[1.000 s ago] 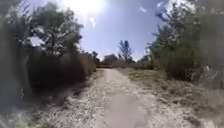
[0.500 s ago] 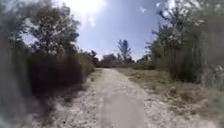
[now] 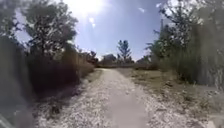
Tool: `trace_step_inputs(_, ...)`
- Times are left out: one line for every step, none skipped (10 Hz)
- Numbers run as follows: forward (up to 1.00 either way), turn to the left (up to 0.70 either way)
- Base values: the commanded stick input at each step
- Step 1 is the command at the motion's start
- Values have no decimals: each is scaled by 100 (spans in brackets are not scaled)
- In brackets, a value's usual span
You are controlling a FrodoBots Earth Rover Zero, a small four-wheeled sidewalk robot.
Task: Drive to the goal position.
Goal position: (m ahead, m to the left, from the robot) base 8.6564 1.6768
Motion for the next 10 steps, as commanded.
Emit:
trace_step_inputs(70, 0)
trace_step_inputs(70, 0)
trace_step_inputs(70, 0)
trace_step_inputs(70, 0)
trace_step_inputs(70, 0)
trace_step_inputs(70, 0)
trace_step_inputs(70, 0)
trace_step_inputs(70, 0)
trace_step_inputs(70, 0)
trace_step_inputs(70, 0)
